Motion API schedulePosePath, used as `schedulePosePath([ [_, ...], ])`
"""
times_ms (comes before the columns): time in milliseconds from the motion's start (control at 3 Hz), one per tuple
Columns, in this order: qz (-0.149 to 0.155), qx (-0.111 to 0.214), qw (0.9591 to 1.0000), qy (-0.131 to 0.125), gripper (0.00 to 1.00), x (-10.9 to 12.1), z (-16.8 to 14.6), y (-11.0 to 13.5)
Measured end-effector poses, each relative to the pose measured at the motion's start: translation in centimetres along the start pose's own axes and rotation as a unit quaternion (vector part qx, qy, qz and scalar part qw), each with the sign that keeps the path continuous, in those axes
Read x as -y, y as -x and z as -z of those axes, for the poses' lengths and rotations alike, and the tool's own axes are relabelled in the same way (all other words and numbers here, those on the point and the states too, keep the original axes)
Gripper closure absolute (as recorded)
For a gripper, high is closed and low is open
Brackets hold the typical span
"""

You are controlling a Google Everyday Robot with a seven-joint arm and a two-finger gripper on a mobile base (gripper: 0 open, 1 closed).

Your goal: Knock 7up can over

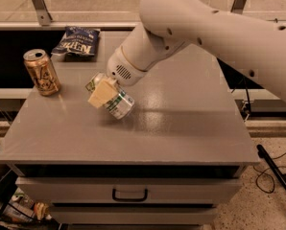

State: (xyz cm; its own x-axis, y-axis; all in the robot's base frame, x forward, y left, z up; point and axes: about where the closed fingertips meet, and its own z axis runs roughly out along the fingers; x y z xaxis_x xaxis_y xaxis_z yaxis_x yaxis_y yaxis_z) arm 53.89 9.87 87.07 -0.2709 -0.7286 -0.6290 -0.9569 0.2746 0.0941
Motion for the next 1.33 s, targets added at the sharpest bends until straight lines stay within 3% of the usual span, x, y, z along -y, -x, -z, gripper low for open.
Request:
schedulePosePath([
  [333, -0.012, -0.024, 0.9996, 0.004, 1.0, -0.31, -1.67, -0.48],
  [667, -0.012, -0.024, 0.9996, 0.004, 1.0, -0.33, -1.55, -0.38],
  [1333, -0.01, -0.025, 0.9996, 0.004, 0.59, -0.59, -1.58, -0.26],
])
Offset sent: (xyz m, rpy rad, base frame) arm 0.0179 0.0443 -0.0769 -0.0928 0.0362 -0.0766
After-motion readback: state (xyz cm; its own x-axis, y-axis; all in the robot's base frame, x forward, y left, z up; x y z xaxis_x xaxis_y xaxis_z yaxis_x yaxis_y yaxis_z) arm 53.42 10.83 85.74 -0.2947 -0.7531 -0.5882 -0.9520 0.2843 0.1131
